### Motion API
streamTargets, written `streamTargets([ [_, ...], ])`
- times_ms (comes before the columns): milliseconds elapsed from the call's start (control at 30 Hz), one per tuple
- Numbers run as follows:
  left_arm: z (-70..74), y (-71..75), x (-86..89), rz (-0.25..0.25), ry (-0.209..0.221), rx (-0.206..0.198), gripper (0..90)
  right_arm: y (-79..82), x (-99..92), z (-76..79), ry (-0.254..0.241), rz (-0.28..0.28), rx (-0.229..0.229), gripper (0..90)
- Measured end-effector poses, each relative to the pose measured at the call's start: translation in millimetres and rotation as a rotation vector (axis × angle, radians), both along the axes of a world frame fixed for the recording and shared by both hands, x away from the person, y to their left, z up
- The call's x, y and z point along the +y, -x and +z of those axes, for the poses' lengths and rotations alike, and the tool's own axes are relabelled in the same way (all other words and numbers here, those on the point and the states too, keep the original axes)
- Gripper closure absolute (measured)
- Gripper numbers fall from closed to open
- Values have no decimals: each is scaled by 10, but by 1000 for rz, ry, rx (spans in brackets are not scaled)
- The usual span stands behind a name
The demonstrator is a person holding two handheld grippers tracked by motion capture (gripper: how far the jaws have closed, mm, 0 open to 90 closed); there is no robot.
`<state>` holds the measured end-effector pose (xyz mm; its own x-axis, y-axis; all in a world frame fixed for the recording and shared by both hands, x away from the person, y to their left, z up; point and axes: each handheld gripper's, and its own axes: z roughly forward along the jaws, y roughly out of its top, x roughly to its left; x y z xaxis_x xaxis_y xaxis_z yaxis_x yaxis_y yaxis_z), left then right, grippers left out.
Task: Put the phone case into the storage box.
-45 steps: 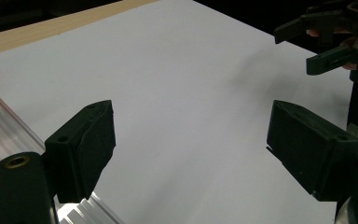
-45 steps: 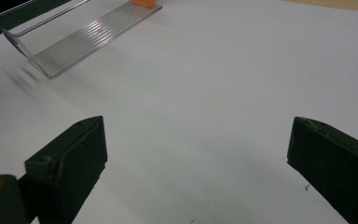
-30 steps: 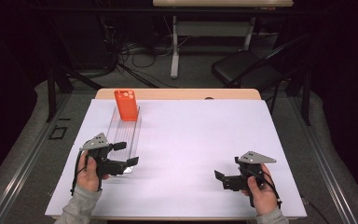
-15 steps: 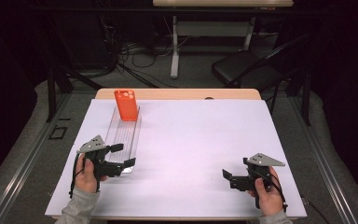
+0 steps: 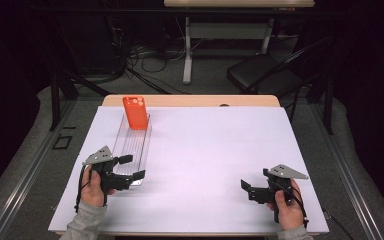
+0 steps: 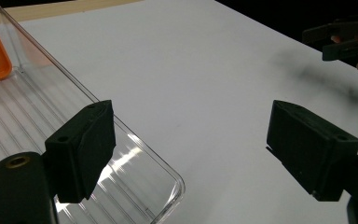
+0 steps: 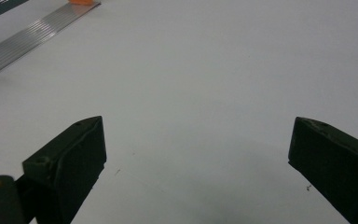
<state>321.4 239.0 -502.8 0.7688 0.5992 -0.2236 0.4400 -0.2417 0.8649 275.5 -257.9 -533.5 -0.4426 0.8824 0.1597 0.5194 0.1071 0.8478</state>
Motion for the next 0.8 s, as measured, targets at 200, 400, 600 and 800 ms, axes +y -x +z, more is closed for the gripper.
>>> streamTargets([
  [200,-13,-8,8,4,6,-2,160,-16,-21,-37,-10,-10,17,46],
  [400,-24,-13,7,12,7,5,160,-35,-29,-74,-8,-15,29,53],
  [600,-27,-14,7,17,9,8,160,-40,-28,-93,-16,-18,44,58],
  [800,-30,-17,10,16,7,11,160,-46,-17,-109,-10,-11,48,59],
])
